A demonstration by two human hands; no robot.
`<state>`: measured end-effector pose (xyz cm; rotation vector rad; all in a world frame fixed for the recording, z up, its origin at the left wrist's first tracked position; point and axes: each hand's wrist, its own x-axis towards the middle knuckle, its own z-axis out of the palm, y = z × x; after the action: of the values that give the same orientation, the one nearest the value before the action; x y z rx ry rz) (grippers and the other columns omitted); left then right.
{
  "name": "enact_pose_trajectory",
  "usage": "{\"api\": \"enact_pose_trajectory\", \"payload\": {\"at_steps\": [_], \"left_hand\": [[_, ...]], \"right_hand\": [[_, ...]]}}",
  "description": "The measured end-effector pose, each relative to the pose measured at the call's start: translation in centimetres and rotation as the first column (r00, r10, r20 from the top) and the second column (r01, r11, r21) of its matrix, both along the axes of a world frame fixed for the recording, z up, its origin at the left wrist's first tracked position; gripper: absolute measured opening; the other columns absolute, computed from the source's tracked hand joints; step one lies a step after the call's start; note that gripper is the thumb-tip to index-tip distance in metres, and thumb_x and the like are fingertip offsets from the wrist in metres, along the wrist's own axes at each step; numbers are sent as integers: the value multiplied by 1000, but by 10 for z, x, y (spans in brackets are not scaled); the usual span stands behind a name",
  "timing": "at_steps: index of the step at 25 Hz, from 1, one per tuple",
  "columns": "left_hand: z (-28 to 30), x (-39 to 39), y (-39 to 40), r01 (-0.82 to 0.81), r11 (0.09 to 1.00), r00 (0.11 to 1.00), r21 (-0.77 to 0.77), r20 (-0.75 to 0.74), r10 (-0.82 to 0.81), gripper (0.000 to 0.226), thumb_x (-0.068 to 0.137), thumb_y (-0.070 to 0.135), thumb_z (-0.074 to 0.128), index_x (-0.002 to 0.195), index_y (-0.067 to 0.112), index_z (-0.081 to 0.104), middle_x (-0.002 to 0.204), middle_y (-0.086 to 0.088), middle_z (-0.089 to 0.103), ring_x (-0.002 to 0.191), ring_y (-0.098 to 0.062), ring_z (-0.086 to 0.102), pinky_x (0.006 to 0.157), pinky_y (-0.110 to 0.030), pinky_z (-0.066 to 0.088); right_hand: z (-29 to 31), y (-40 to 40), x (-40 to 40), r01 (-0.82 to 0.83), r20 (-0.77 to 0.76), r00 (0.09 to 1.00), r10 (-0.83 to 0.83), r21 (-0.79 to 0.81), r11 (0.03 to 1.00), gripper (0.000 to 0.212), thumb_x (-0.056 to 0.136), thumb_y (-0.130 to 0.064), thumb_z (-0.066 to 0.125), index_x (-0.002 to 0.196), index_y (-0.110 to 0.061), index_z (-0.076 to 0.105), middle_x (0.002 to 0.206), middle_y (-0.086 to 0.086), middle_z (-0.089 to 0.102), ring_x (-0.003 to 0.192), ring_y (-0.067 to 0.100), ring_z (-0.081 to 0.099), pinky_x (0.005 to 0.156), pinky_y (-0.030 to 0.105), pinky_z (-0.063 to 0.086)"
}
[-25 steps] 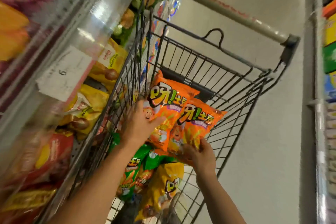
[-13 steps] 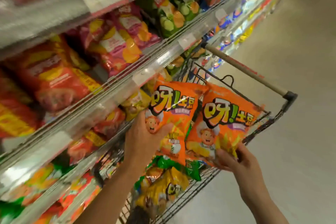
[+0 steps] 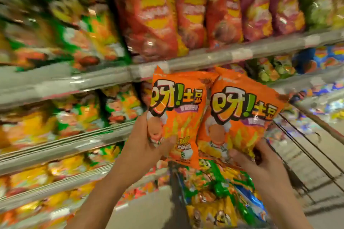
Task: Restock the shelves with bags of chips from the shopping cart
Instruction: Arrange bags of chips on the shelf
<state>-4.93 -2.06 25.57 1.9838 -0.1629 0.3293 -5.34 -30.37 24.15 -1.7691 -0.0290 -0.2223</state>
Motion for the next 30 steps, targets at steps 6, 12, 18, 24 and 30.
{"api": "enact_pose_trajectory", "payload": {"at_steps": [6, 12, 18, 24, 30], "left_hand": [[69, -129, 175, -323, 946, 931, -33, 169, 324, 56, 81, 48, 79, 129, 45, 51, 123, 13, 67, 112, -12, 65, 92, -46, 56], [122, -300, 365, -574, 818, 748, -50, 373, 548, 59, 75, 60, 79, 125, 37, 58, 115, 19, 69, 106, 5, 63, 88, -12, 47], [166, -434, 501, -691, 709, 606, -144, 420, 676, 60, 72, 51, 82, 127, 44, 58, 119, 17, 70, 112, -6, 65, 95, -35, 52], [175, -500, 581, -824, 518, 409, -229, 392, 824, 53, 61, 50, 78, 110, 34, 63, 102, 6, 74, 93, -4, 67, 75, -23, 51], [234, -491, 651, -816, 517, 358, -259, 475, 803, 42, 72, 52, 85, 105, 38, 63, 93, 12, 74, 85, -7, 70, 77, -30, 55]], "right_hand": [[61, 187, -48, -337, 165, 928, 333, -7, 941, 21, 84, -9, 78, 97, -25, 72, 90, -6, 76, 83, 5, 69, 66, 12, 50], [130, 406, -153, -441, 370, 809, 457, -132, 888, 34, 80, -15, 82, 85, -47, 71, 96, 3, 69, 83, -11, 62, 71, 2, 44], [179, 562, -230, -670, 403, 625, 668, -163, 725, 34, 77, -29, 86, 106, -42, 72, 102, -23, 76, 95, -6, 69, 80, 11, 49], [203, 676, -276, -774, 429, 472, 770, -218, 595, 30, 82, -18, 81, 106, -35, 72, 102, -22, 76, 95, -6, 68, 78, 9, 47], [268, 757, -265, -785, 547, 378, 747, -238, 572, 30, 87, -17, 77, 113, -29, 69, 102, -20, 77, 91, -4, 72, 71, 9, 53]]}}
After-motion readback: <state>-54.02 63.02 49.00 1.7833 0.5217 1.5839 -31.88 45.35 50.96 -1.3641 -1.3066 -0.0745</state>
